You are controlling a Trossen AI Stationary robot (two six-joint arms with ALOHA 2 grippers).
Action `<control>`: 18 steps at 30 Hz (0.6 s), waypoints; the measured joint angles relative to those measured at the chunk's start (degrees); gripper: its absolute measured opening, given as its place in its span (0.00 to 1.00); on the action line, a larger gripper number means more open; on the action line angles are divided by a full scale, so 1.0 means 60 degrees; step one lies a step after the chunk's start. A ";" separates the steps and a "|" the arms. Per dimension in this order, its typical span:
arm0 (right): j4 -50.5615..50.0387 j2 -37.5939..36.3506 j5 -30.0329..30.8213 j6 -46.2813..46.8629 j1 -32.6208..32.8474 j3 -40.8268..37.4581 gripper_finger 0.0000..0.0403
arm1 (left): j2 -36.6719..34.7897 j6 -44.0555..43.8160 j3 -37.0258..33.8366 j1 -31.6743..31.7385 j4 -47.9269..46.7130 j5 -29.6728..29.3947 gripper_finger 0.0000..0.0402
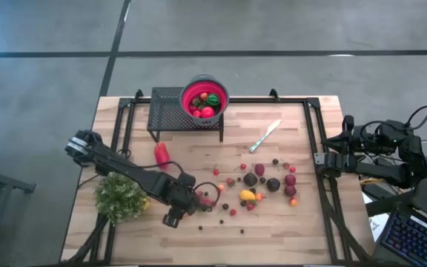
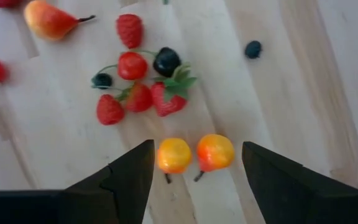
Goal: Pick & Place Fruit
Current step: Put the orange pear into the red gray strainer bowl on the shelf
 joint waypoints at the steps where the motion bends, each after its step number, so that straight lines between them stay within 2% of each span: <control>1: -0.0002 0.0000 0.0004 -0.0005 0.0002 0.0001 0.02 | 0.0000 0.0054 0.0004 -0.0050 0.0000 0.0000 0.62; 18: 0.0001 0.0000 0.0004 -0.0006 0.0000 0.0001 0.02 | -0.0004 0.0512 0.0007 -0.0406 0.0093 -0.0047 0.62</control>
